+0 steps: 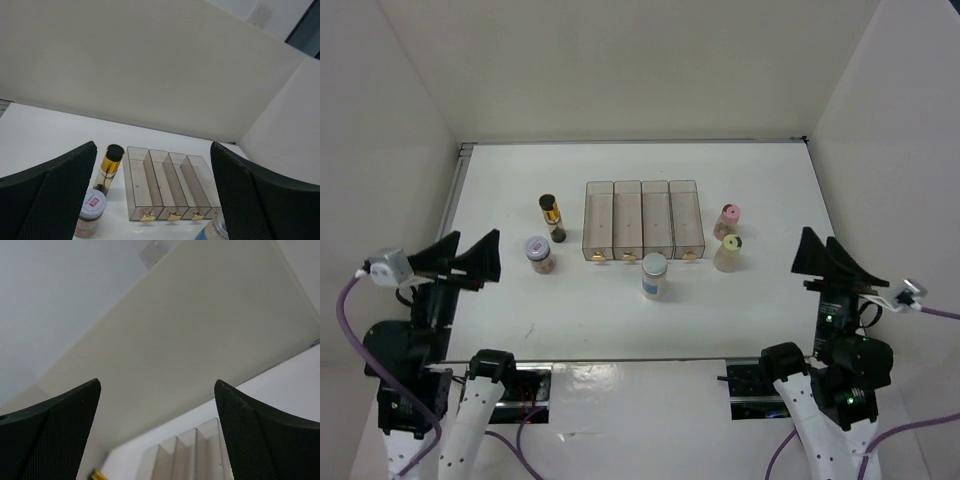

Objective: Organize the condiment bottles

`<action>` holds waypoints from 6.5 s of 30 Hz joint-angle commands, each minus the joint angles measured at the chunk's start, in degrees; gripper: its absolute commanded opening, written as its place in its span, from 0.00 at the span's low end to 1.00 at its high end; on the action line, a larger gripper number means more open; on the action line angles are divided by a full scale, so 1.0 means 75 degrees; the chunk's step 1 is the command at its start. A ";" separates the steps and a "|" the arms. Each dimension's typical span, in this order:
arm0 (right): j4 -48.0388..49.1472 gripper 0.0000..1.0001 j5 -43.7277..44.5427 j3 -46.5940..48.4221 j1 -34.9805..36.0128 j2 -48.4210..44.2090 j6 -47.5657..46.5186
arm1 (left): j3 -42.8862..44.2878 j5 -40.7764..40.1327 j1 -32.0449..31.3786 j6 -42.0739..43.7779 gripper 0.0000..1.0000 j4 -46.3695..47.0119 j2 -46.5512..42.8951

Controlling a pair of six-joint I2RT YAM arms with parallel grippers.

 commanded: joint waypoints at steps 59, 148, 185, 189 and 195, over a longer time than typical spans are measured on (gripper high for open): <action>-0.2106 0.98 -0.2174 0.5306 0.0192 0.8570 -0.1703 | 0.3930 -0.0987 -0.0778 0.2442 1.00 -0.1076 1.0685; -0.1730 0.98 -0.1167 0.4369 0.0192 0.9661 -0.0800 | 0.6777 -0.0694 -0.2431 0.2371 0.27 -0.1439 1.3028; -0.1800 0.98 -0.1600 0.4369 0.0192 0.9802 -0.0800 | 0.6507 -0.1105 -0.2570 0.2219 0.86 -0.1333 1.3696; -0.1871 0.98 -0.1682 0.4439 0.0192 0.9802 -0.0730 | 0.6882 -0.1338 -0.2711 0.2149 1.00 -0.1591 1.3229; -0.1871 0.98 -0.1822 0.4439 0.0192 0.9732 -0.0729 | 0.6790 -0.1199 -0.2782 0.1857 1.00 -0.1860 1.1964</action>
